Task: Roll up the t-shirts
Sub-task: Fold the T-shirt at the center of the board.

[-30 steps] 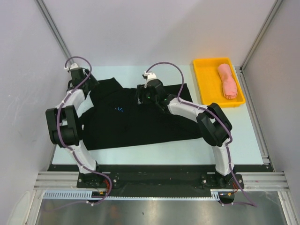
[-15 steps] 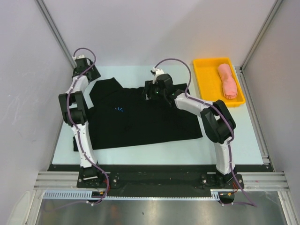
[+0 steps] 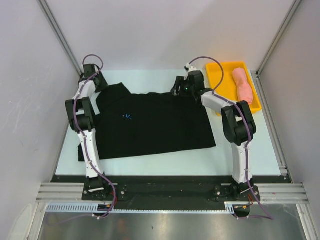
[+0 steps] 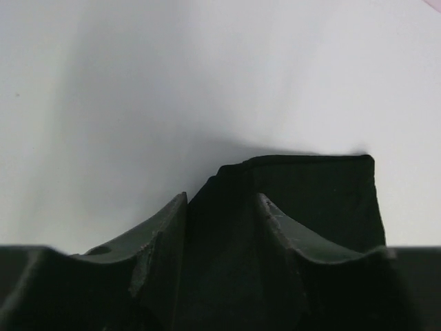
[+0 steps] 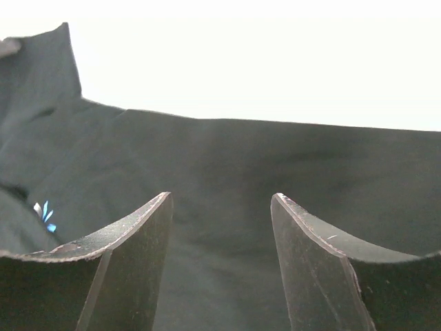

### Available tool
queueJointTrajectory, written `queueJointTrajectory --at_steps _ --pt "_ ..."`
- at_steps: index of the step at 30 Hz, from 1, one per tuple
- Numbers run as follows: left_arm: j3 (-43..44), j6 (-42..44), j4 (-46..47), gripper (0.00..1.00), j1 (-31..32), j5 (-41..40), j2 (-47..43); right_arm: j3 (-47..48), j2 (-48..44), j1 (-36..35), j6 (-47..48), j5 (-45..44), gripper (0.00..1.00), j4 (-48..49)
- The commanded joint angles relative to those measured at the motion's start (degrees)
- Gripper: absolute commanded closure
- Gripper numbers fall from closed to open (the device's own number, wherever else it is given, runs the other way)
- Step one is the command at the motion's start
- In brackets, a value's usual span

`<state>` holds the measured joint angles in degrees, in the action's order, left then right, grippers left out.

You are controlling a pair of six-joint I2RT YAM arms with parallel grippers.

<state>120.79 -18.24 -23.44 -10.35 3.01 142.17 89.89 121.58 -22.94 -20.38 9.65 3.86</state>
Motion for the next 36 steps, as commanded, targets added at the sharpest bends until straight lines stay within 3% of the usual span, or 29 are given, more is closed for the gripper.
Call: queueJointTrajectory --at_steps 1,3,4,7,18,36 --pt "2.61 -1.45 -0.64 0.63 -0.46 3.49 1.00 5.91 2.52 4.47 -2.29 2.04 0.36 -3.23" --pt "2.52 -1.97 0.06 0.73 -0.55 3.85 0.92 6.18 3.14 5.71 -2.03 1.25 0.36 -3.68" --pt "2.43 -2.15 0.41 0.85 -0.55 4.20 0.92 5.83 3.14 6.23 -1.94 0.73 0.36 -3.59" --pt "2.34 -2.76 2.17 0.99 -0.55 4.73 0.74 5.48 3.14 8.61 -1.33 -1.12 0.36 -5.70" --pt "0.67 -4.35 8.06 1.00 -0.46 8.07 -2.16 8.46 6.74 10.72 -0.89 -11.13 0.39 -11.15" --pt "0.23 -3.29 11.31 1.00 -0.81 10.00 -5.23 15.93 13.16 11.69 -1.77 -12.64 0.50 -8.26"
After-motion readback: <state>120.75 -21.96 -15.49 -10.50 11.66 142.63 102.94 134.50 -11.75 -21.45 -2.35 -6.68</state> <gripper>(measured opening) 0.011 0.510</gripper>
